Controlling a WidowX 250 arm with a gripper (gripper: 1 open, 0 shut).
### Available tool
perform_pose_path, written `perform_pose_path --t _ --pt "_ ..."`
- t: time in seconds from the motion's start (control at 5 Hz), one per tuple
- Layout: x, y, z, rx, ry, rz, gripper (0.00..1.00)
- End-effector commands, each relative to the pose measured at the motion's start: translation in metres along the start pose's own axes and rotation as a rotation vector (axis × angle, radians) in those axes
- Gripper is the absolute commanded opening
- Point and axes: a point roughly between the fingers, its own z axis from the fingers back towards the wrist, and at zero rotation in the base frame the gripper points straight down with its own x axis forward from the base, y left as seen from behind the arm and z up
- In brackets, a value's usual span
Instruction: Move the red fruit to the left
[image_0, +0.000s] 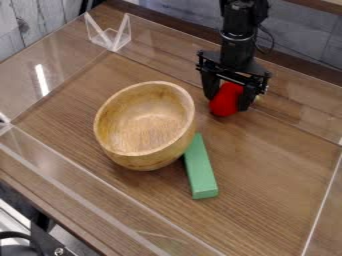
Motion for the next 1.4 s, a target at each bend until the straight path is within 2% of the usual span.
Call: perform_pose_path --t 0.0,0.2,0.4,0.6,0.8,1.2 --pt "0.011 0.016 0.024 -0.002 -0.067 0.056 0.0" --pt "0.01 0.023 0.047 -0.018 -0.09 0.076 0.0" --pt "0.007 0.04 0.077 -0.039 -0.122 0.099 0.0" --pt "0.004 0.073 0.099 -0.052 -0.144 0.138 0.0" --pt "0.002 0.108 0.109 -0.05 -0.155 0.172 0.0" --pt "0.002 0.156 0.087 -0.017 -0.141 0.172 0.0"
